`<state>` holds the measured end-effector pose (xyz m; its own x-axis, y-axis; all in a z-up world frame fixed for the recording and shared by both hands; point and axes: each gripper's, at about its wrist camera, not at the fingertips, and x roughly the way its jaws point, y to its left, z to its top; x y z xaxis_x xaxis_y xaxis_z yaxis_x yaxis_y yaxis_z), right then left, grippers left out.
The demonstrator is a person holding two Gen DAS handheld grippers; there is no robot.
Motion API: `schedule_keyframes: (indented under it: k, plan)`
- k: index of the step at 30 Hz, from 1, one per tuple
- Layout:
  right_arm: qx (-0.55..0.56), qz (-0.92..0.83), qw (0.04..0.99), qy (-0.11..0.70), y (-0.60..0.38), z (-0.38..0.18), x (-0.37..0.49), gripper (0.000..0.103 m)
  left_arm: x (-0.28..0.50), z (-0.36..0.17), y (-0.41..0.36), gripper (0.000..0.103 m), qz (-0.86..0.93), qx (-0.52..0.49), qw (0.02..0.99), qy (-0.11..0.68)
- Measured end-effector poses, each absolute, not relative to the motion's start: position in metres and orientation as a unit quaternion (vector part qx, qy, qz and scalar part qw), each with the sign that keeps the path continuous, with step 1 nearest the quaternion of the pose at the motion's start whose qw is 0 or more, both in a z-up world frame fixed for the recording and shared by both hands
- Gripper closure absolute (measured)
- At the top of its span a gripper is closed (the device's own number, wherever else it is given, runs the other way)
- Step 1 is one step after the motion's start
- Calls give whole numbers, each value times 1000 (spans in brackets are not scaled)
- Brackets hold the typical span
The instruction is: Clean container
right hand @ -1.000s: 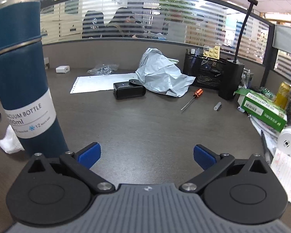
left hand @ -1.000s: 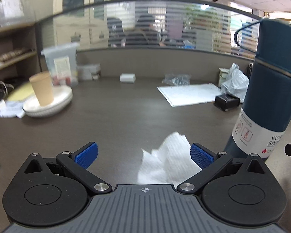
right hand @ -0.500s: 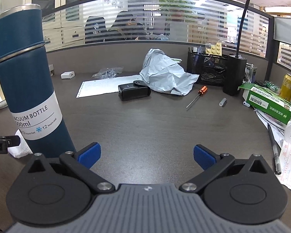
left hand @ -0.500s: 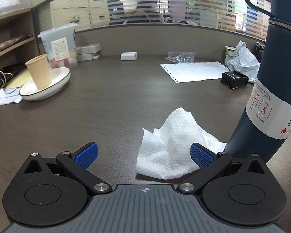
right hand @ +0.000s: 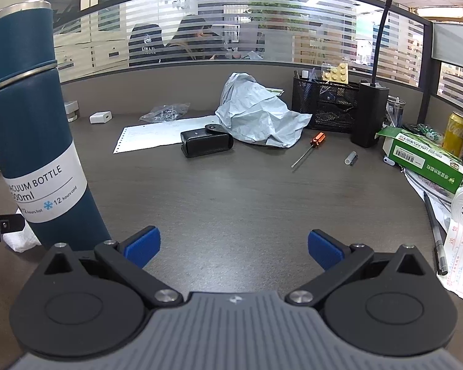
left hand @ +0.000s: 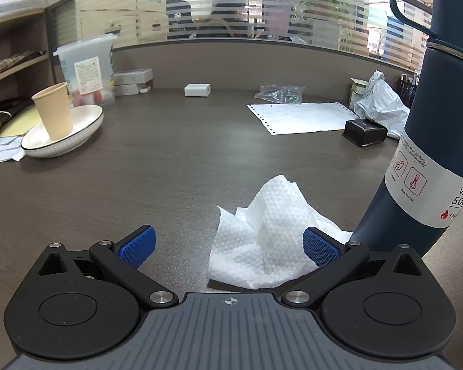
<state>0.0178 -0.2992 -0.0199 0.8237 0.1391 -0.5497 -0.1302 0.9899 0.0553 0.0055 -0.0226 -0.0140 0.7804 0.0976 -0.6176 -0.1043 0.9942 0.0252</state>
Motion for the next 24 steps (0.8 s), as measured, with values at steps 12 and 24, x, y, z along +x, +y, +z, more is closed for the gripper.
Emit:
schedule_keyframes:
  k: [12,24]
  plan:
    - [5,67,955,289,-301,-20,22,0,6,-14,-22,0,51,-4,945,323]
    - [1,59,956,286,-302,-18,22,0,1,-12,-27,0,43,17,952,302]
